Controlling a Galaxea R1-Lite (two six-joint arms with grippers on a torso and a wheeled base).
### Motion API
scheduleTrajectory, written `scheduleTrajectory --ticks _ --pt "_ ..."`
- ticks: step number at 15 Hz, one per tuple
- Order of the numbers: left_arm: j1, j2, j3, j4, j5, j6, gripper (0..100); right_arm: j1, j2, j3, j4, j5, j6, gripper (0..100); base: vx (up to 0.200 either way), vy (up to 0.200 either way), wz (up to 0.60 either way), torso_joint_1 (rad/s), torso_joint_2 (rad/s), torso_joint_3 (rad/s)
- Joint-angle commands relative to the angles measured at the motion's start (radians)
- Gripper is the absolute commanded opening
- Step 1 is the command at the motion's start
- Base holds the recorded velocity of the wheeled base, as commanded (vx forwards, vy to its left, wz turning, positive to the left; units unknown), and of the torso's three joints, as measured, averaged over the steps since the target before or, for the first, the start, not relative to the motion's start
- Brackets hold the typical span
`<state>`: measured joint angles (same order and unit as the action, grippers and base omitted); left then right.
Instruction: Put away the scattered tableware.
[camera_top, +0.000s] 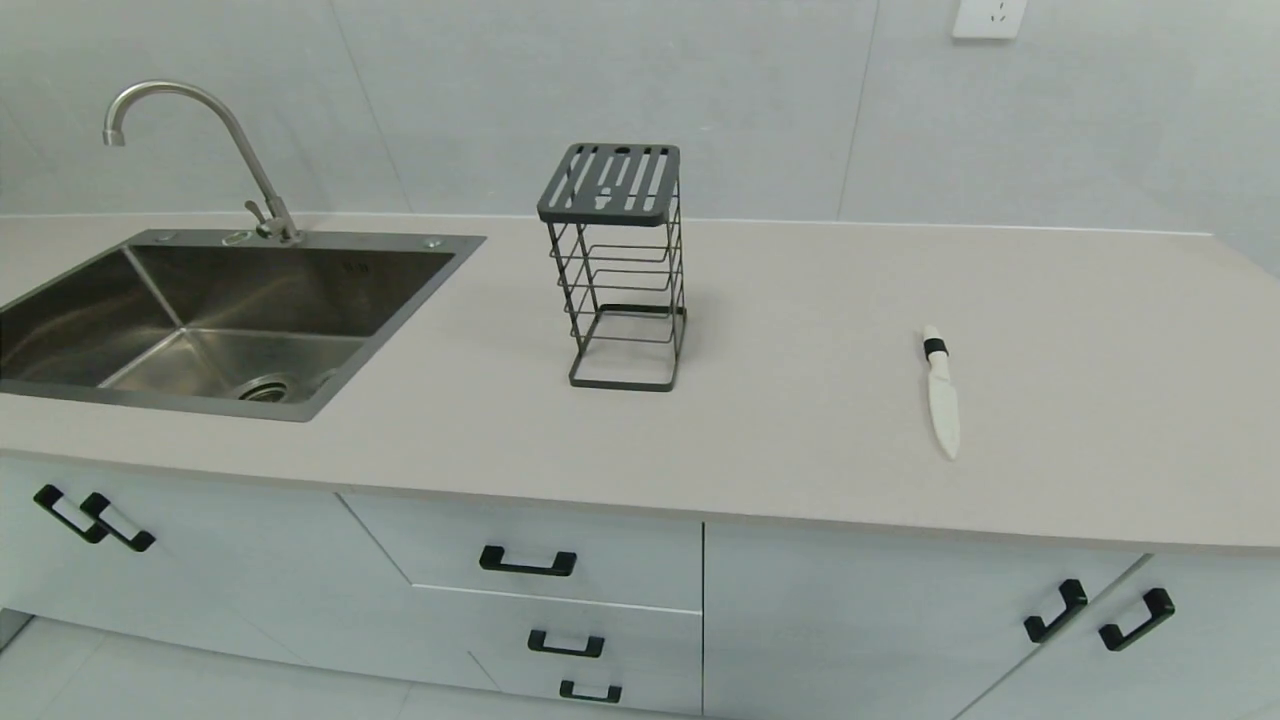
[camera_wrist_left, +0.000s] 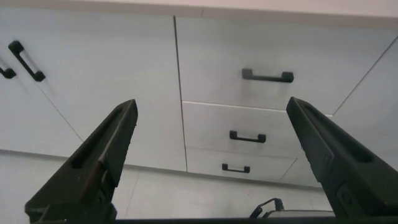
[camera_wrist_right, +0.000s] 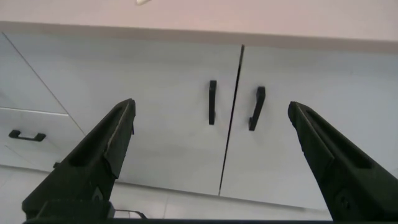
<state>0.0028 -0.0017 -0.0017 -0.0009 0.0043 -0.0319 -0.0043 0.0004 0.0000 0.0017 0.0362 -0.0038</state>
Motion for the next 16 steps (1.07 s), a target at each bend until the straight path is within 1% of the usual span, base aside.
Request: scheduleTrajectory --ticks 1,10,13,16 --pt "0.0 0.002 0.0 -0.001 0.0 0.0 100 0.0 0.0 0.0 0.0 0.001 -0.001 100 0.0 0.0 0.0 0.29 -0.52 -0.251" --pt "0.0 0.002 0.0 -0.001 0.0 0.0 100 0.0 0.0 0.0 0.0 0.001 -0.002 100 0.0 0.0 0.0 0.293 -0.57 -0.276" --pt "0.0 0.002 0.0 -0.001 0.0 0.0 100 0.0 0.0 0.0 0.0 0.001 -0.001 100 0.0 0.0 -0.6 0.264 -0.51 -0.245" --pt "0.0 0.002 0.0 -0.001 0.0 0.0 100 0.0 0.0 0.0 0.0 0.001 -0.002 100 0.0 0.0 0.0 0.173 -0.34 -0.16"
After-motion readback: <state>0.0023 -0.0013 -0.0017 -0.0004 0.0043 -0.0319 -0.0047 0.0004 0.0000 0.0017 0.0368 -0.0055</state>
